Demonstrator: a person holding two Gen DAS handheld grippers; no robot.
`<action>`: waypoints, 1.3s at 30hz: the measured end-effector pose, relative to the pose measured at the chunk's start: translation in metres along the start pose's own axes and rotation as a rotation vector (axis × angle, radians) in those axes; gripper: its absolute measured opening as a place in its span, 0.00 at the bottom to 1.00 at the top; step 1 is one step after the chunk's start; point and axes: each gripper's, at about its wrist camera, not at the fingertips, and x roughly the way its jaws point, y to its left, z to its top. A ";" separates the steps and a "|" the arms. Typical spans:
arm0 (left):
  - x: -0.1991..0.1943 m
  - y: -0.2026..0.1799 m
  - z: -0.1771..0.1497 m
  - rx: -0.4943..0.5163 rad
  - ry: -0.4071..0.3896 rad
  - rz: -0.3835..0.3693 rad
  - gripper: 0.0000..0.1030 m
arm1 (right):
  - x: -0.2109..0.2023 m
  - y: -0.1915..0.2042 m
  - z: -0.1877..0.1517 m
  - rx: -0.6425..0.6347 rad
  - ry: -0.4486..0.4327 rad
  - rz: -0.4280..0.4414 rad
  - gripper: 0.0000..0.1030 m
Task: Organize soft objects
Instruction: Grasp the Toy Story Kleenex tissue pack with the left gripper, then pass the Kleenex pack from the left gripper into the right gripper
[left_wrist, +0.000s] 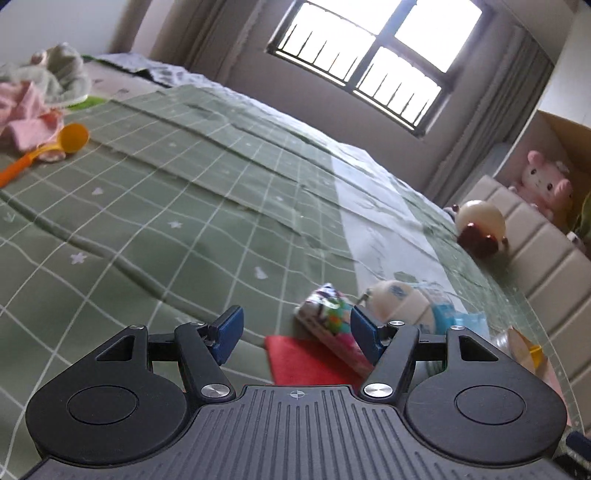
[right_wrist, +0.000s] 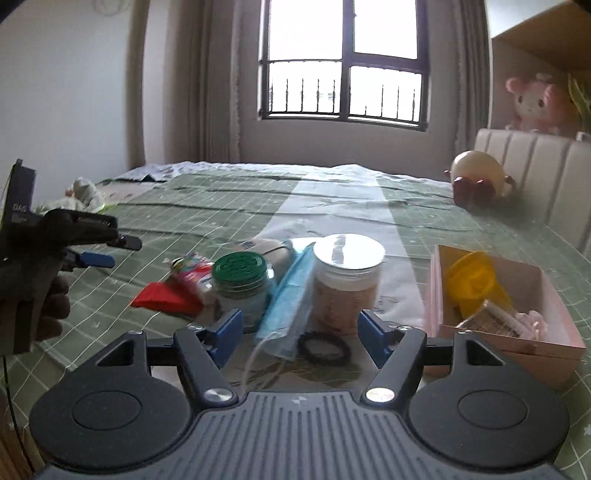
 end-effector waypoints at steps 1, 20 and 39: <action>0.001 0.002 0.000 -0.008 0.003 -0.004 0.67 | 0.002 0.004 0.000 -0.008 0.004 0.005 0.67; 0.121 -0.071 0.060 0.281 0.176 -0.123 0.43 | -0.001 0.022 -0.012 -0.058 0.041 0.011 0.68; -0.019 -0.006 -0.051 0.302 0.427 -0.382 0.37 | 0.031 0.054 -0.026 -0.032 0.151 0.153 0.71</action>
